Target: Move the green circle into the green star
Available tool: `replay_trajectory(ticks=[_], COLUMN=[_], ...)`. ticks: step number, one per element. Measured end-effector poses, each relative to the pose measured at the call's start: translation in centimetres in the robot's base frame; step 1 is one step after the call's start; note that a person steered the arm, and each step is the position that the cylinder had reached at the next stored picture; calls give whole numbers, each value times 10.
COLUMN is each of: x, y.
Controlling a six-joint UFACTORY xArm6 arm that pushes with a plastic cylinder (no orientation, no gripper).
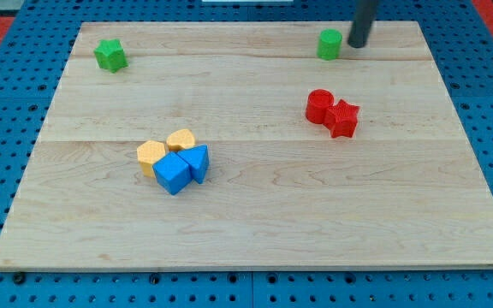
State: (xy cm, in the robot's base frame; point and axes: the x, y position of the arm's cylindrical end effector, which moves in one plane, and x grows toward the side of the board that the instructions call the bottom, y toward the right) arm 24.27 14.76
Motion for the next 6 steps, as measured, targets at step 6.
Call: replay_trajectory(ticks=[6], x=[1], y=[-279])
